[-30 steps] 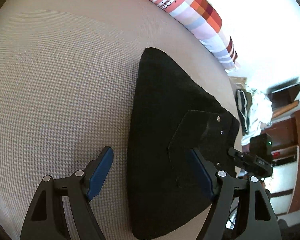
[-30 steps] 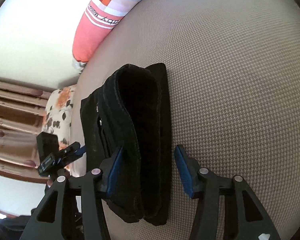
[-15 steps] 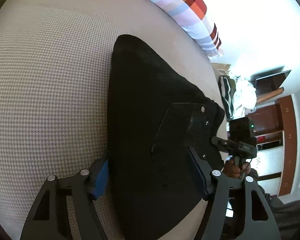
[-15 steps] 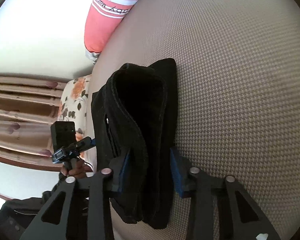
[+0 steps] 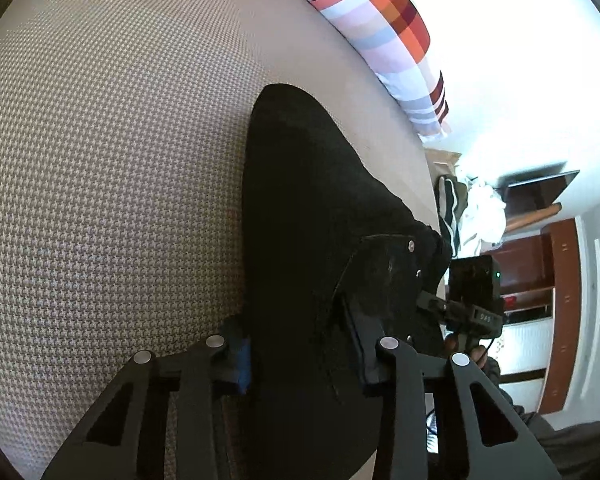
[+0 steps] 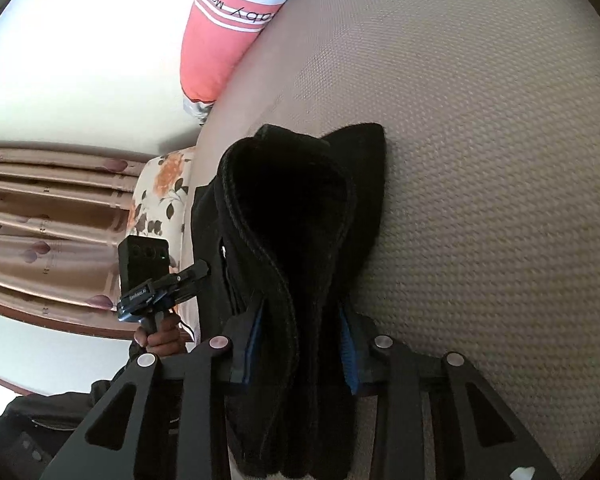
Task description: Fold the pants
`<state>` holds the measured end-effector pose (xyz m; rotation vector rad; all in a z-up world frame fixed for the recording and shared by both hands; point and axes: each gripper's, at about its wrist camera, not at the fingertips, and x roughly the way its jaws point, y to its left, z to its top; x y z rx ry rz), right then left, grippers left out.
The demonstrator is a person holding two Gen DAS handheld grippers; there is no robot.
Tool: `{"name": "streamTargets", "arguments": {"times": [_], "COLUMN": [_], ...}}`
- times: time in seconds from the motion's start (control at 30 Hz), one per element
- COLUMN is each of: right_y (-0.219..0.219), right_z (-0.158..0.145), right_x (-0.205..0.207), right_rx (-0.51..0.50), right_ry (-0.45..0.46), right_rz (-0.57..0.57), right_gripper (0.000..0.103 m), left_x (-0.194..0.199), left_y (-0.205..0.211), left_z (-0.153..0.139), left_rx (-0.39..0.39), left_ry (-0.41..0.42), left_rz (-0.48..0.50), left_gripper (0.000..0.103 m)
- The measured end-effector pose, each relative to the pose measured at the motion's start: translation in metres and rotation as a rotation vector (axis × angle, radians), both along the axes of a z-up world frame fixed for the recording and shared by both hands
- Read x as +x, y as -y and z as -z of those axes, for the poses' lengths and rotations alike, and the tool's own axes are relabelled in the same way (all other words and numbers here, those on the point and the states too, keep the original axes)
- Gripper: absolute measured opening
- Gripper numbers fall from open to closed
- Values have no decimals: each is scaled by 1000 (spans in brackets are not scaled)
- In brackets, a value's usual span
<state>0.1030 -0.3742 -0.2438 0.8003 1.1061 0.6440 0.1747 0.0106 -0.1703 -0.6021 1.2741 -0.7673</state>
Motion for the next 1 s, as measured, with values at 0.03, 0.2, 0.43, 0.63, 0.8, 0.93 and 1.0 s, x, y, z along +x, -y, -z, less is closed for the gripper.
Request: {"name": "streamTargets", "arguments": {"times": [0.03, 0.2, 0.43, 0.63, 0.8, 0.93, 1.0], "right_y": [-3, -4, -9, -19, -25, -30, -31], "right_z": [-1, -1, -5, -11, -16, -23, -26], "right_x": [3, 1, -4, -5, -4, -4, -5], "right_rx": [-5, -21, -76, -124, -167, -204, -210], "right_ry": [7, 26, 25, 31, 31, 43, 48], "right_rz": [-1, 38, 95, 130, 157, 166, 172], "right_gripper": [31, 29, 29, 29, 29, 27, 26], "left_x": [0, -8, -19, -29, -33, -37, -38], "left_y": [2, 9, 28, 46, 54, 58, 61], "left_z": [-1, -7, -20, -28, -31, -35, -38], "left_rx": [3, 67, 251, 406, 473, 509, 527], "left_ry": [1, 43, 126, 201, 230, 257, 273], "left_rz": [-1, -20, -47, -59, -61, -60, -57], "left_gripper": [37, 36, 32, 32, 31, 26, 25]}}
